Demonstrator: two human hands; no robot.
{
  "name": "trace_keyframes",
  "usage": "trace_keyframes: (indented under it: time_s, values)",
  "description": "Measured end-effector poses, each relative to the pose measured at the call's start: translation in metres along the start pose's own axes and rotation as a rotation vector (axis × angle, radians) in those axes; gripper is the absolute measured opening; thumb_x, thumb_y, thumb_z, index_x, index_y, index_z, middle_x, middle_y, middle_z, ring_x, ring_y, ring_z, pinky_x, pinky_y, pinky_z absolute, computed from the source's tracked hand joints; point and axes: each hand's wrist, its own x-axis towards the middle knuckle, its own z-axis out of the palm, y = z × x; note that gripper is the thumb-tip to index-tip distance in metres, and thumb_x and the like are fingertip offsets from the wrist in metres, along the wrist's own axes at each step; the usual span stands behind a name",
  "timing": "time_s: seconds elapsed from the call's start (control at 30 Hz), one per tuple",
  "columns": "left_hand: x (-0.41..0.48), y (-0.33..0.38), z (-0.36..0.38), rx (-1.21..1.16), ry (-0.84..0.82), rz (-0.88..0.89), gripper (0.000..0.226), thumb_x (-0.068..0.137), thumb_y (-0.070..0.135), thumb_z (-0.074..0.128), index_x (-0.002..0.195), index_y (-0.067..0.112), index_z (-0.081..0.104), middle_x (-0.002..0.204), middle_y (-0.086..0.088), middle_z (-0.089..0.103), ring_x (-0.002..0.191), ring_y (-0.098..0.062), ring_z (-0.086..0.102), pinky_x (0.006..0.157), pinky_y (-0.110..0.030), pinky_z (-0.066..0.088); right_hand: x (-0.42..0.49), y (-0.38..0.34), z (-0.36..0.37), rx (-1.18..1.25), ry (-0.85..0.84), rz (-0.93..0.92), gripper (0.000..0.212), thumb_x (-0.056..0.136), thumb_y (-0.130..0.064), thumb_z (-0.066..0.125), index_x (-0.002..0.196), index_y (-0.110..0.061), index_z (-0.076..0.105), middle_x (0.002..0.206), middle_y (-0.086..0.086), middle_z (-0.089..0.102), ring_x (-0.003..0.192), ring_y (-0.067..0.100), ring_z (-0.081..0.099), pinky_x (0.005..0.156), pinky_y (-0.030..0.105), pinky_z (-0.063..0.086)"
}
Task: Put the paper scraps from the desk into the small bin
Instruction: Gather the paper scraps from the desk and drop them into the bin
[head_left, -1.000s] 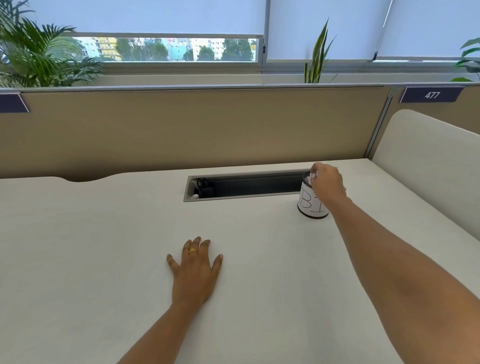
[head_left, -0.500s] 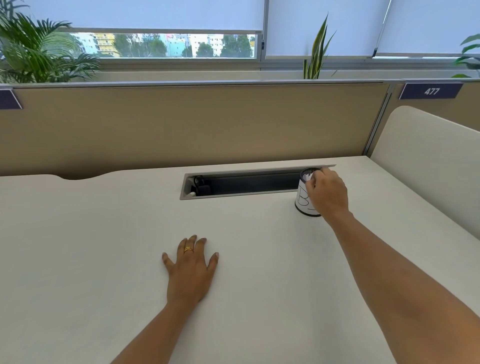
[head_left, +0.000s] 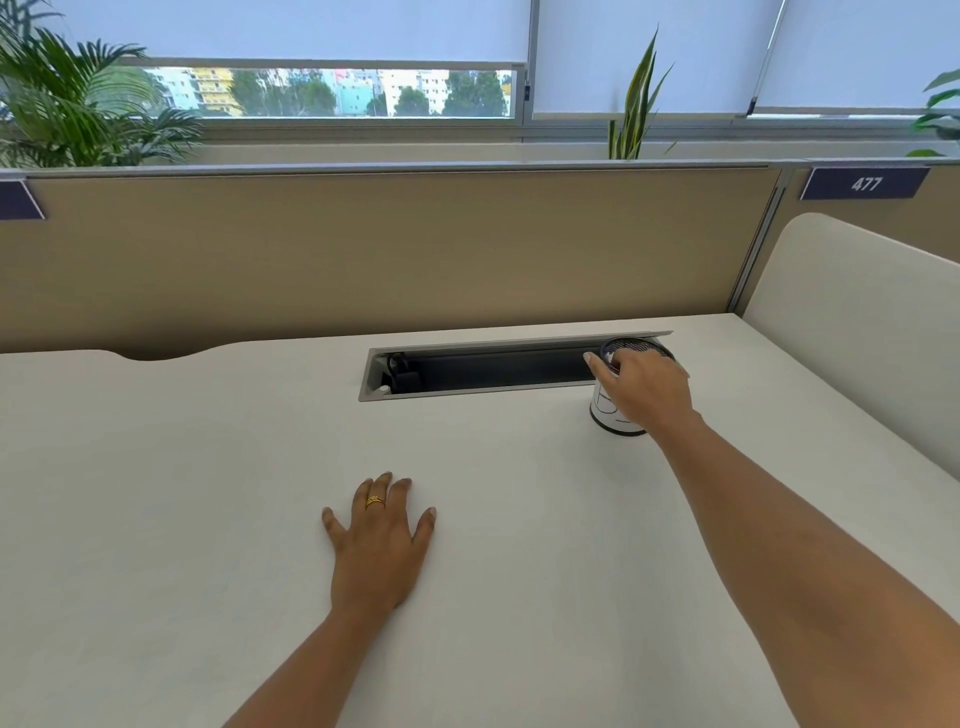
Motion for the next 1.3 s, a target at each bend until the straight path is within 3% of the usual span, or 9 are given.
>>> trace_keyframes:
  time_s: [0.13,0.23,0.4,0.53,0.77,0.9,1.0,1.13,1.3]
  values:
    - [0.0,0.0,0.0,-0.008,0.01,-0.003,0.095,0.06,0.061,-0.01,0.139,0.025,0.031,0.153,0.003,0.028,0.144,-0.015,0.017,0.114,-0.057,0.013,0.012,-0.004,-0.011,0.185,0.117,0.166,0.034,0.096,-0.02,0.039,0.093,0.005,0.061,0.093,0.028,0.067,0.088,0.042,0.059,0.074,0.04,0.046]
    - [0.0,0.0,0.001,0.0,0.019,0.002,0.094,0.061,0.061,-0.009,0.138,0.025,0.031,0.152,0.003,0.029,0.144,-0.015,0.019,0.114,-0.057,0.015,0.029,0.004,-0.016,0.243,0.031,0.205,0.023,0.088,-0.001,0.045,0.1,0.002,0.065,0.104,0.025,0.067,0.099,0.04,0.058,0.083,0.039,0.046]
    - [0.001,0.0,0.003,0.004,0.03,0.006,0.093,0.063,0.06,-0.008,0.138,0.024,0.032,0.152,0.002,0.031,0.144,-0.016,0.02,0.114,-0.058,0.015,0.05,0.014,-0.021,0.065,-0.372,0.152,0.024,0.083,-0.012,0.057,0.1,-0.015,0.072,0.112,0.014,0.065,0.101,0.032,0.058,0.077,0.03,0.048]
    - [0.001,0.001,0.003,0.008,0.019,0.0,0.093,0.062,0.06,-0.009,0.138,0.025,0.031,0.152,0.003,0.029,0.144,-0.014,0.018,0.114,-0.056,0.014,0.062,0.015,-0.014,-0.036,-0.481,0.152,0.03,0.084,-0.018,0.049,0.107,-0.01,0.067,0.113,0.015,0.063,0.088,0.03,0.051,0.087,0.039,0.053]
    - [0.001,0.0,0.003,0.011,0.012,-0.001,0.092,0.063,0.061,-0.009,0.138,0.026,0.03,0.152,0.004,0.028,0.144,-0.014,0.018,0.115,-0.056,0.013,0.068,0.016,-0.002,-0.064,-0.494,0.171,0.035,0.087,-0.012,0.043,0.115,-0.009,0.063,0.12,0.018,0.057,0.09,0.034,0.049,0.092,0.041,0.051]
    - [0.001,-0.001,0.004,0.01,-0.004,-0.007,0.079,0.074,0.063,0.002,0.138,0.026,0.03,0.153,0.004,0.028,0.145,-0.014,0.017,0.115,-0.056,0.014,0.065,0.014,-0.003,-0.064,-0.462,0.165,0.033,0.088,-0.014,0.044,0.114,-0.007,0.064,0.119,0.018,0.061,0.089,0.032,0.05,0.09,0.038,0.052]
    - [0.0,0.0,0.003,0.012,0.007,-0.005,0.09,0.064,0.061,-0.008,0.138,0.026,0.03,0.152,0.004,0.028,0.144,-0.014,0.018,0.115,-0.056,0.014,0.062,0.01,-0.006,-0.084,-0.411,0.16,0.03,0.089,-0.019,0.049,0.113,-0.008,0.064,0.119,0.017,0.06,0.088,0.03,0.049,0.086,0.036,0.049]
    - [0.0,0.0,0.002,-0.006,0.012,-0.01,0.093,0.062,0.061,-0.009,0.138,0.025,0.032,0.152,0.003,0.029,0.144,-0.015,0.019,0.115,-0.056,0.013,0.058,0.011,-0.007,-0.076,-0.347,0.171,0.028,0.084,-0.022,0.056,0.109,-0.013,0.066,0.115,0.012,0.062,0.102,0.032,0.058,0.076,0.033,0.044]
    - [-0.001,0.001,0.001,-0.012,0.011,-0.008,0.094,0.062,0.061,-0.008,0.138,0.024,0.032,0.152,0.002,0.03,0.144,-0.015,0.02,0.115,-0.056,0.013,0.053,0.009,-0.015,-0.07,-0.273,0.162,0.024,0.081,-0.014,0.054,0.101,-0.013,0.069,0.107,0.012,0.065,0.091,0.032,0.057,0.079,0.034,0.046]
